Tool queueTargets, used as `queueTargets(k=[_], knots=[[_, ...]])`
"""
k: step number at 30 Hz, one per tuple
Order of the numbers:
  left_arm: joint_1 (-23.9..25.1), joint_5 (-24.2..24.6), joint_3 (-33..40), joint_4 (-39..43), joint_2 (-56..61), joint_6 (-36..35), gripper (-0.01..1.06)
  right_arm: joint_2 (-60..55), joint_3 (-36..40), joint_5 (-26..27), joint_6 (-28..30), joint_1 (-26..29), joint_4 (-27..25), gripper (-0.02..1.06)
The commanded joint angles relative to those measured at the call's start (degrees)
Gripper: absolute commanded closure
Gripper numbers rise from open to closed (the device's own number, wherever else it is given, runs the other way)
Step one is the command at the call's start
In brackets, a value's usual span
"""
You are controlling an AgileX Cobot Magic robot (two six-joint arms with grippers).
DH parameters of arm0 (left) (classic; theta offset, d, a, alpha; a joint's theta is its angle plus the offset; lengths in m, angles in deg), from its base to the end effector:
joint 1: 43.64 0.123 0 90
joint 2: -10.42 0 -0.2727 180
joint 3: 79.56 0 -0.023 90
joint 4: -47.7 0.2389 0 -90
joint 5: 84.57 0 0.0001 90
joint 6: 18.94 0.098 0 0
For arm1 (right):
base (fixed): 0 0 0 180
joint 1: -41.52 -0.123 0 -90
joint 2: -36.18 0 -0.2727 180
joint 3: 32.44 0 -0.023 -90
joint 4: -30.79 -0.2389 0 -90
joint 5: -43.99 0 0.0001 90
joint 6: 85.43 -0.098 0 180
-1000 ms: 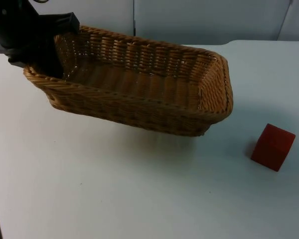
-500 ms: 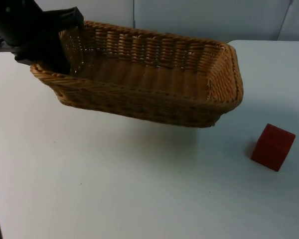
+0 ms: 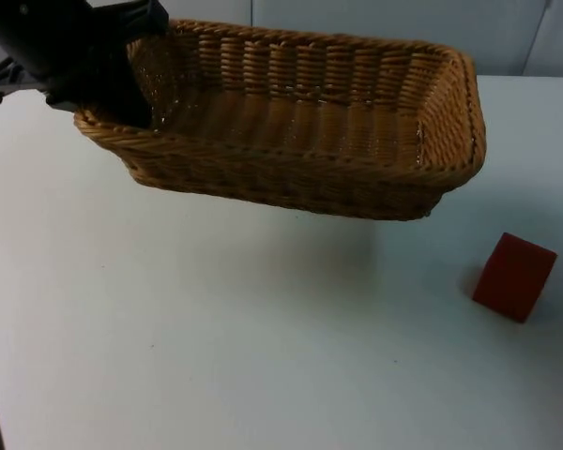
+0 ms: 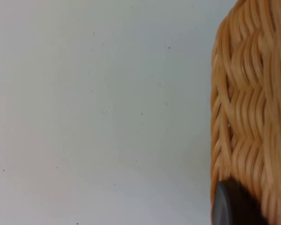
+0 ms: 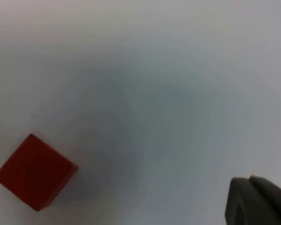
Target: Pick up the basket with the left hand and place the cube into the basket with the right hand.
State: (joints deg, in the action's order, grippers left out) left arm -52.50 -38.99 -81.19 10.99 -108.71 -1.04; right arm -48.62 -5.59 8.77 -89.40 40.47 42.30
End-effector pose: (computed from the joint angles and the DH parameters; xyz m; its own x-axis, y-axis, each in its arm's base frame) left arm 0.3790 -0.1015 0.1898 -0.9465 -0.0060 -0.3227 0.1489 0.8790 -0.4530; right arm 0.2599 -0.0065 0.2468 -0.8326 -0.1101 -0.5428 -0.0340 0.9884 -0.1482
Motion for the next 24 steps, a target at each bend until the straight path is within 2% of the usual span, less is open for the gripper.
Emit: queueTargets(k=[1, 2, 6, 7, 8, 9, 10, 12, 13, 14, 16, 19, 24], knots=[[-0.3, -0.8, -0.1, -2.4, 0.9, 0.1, 1.05, -11.1, -10.4, -8.3, 7.0, -0.1, -4.9, 1.04], [-0.3, -0.8, -0.1, -2.4, 0.9, 0.1, 1.05, -11.1, -10.4, -8.3, 7.0, -0.1, -4.9, 1.04], [-0.3, -0.9, -0.1, -2.4, 0.9, 0.1, 1.05, -19.8, -20.7, -19.2, 19.5, -0.4, -16.9, 1.03], [-0.3, -0.9, -0.1, -2.4, 0.9, 0.1, 1.05, -19.8, -20.7, -19.2, 19.5, -0.4, -16.9, 1.03], [-0.3, -0.9, -0.1, -2.4, 0.9, 0.1, 1.05, -20.9, -21.9, -21.4, 21.6, -1.0, -18.1, 0.99], [-0.3, -0.9, -0.1, -2.4, 0.9, 0.1, 1.05, -21.8, -23.3, -23.3, 22.8, -2.0, -18.2, 0.91], [-0.3, -0.9, -0.1, -2.4, 0.9, 0.1, 1.05, -22.3, -24.3, -24.9, 23.5, -3.2, -17.9, 0.79], [-0.3, -0.9, -0.1, -2.4, 0.9, 0.1, 1.05, -22.8, -25.0, -24.5, 23.5, -5.7, -17.0, 0.47], [-0.3, -0.9, -0.1, -2.4, 0.9, 0.1, 1.05, -22.8, -25.0, -24.5, 23.5, -5.7, -17.0, 0.47], [-0.3, -0.9, -0.1, -2.4, 0.9, 0.1, 1.05, -22.9, -25.0, -23.4, 23.5, -7.0, -16.6, 0.30], [-0.3, -1.0, -0.1, -2.4, 0.9, 0.1, 1.05, -23.7, -24.9, -23.2, 22.7, -9.5, -16.0, 0.09], [-0.3, -1.2, -0.1, -2.4, 0.9, 0.1, 1.05, -26.4, -24.9, -25.4, 20.8, -12.7, -14.9, 0.05], [-0.3, -1.3, -0.1, -2.4, 0.9, 0.1, 1.05, -32.8, -24.9, -29.3, 16.7, -17.5, -9.8, 0.07]])
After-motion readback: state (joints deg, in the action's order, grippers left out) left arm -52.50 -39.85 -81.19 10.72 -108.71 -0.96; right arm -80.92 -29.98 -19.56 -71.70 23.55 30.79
